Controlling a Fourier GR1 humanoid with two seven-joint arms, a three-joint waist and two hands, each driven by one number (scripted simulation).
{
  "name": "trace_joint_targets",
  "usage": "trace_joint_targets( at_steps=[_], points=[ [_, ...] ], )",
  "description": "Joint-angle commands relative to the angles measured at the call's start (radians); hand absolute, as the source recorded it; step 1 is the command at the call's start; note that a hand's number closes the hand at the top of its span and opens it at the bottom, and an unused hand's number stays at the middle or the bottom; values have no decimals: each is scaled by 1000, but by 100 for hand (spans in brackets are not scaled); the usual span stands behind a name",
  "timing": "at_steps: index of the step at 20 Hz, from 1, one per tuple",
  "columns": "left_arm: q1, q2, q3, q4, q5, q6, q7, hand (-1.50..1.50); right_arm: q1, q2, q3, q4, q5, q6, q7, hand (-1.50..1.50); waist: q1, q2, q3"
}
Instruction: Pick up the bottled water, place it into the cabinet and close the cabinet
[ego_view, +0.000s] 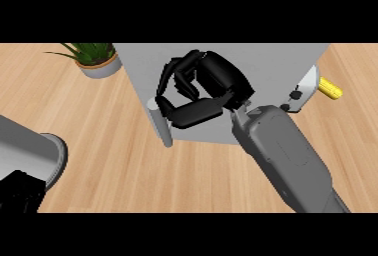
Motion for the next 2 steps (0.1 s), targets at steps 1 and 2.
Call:
trace_joint_targets(
  at_steps=[1, 2],
  points=[
    [-14, 8, 1, -13, 2, 4, 21, 150, -46, -85, -146, 198, 24, -59, -15, 150, -3, 67, 10],
    [-34, -2, 0, -8, -6, 25, 25, 150, -32, -87, -136, 198, 23, -46, -16, 150, -12, 69, 11]
  ],
)
